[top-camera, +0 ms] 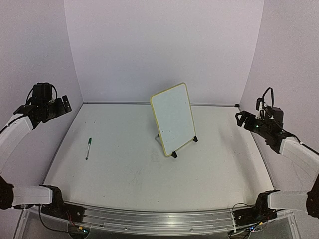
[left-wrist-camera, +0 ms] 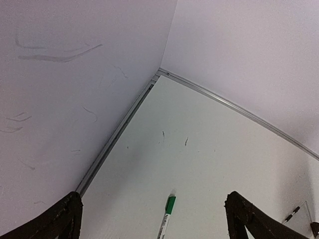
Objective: Write a sentence on the whiteboard
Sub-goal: Pick up the whiteboard stand from the center of the board.
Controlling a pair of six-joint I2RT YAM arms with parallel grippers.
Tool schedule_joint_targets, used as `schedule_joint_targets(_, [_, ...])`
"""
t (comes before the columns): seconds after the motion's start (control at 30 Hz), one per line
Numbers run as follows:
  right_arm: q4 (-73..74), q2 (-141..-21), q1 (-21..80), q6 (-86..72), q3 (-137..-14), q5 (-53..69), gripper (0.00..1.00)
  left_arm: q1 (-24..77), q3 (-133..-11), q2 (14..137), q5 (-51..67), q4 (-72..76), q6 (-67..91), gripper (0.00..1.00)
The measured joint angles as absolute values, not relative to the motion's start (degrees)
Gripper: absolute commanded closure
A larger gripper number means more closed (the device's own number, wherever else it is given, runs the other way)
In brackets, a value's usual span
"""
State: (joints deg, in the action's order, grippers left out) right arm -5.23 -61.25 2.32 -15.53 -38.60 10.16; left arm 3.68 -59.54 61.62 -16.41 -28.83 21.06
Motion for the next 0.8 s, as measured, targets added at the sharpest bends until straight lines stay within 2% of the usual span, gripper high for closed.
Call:
schedule_joint_targets(0.13, [-2.64,-62.16,4.92,-12.88,-41.42,13.89,0.02,3.68,-67.85,64.16,-14.89,-35.20,19.14,0.01])
schedule_joint_targets(0.3, [-1.29,-65.63,14.87,-10.13,-44.30,14.83,0.07,3.68,-72.34,63.74,-10.58,-37.96,14.55,0.01])
schedule_joint_targets(0.4, [-1.08,-69.28,20.86,-9.23,-44.42,15.12,0.12,3.70,-71.17,63.01,-8.50,-37.09,11.48,0.01])
schedule_joint_targets(0.53, [-2.11,-77.63,29.69,-8.93,-44.56,15.02,0.18,3.68,-63.30,60.13,-5.89,-33.24,7.70,0.01])
schedule_joint_targets(0.8, [-7.12,-90.67,39.78,-8.23,-44.82,15.15,0.37,3.68,-58.22,59.90,-2.67,-30.74,4.51,0.01])
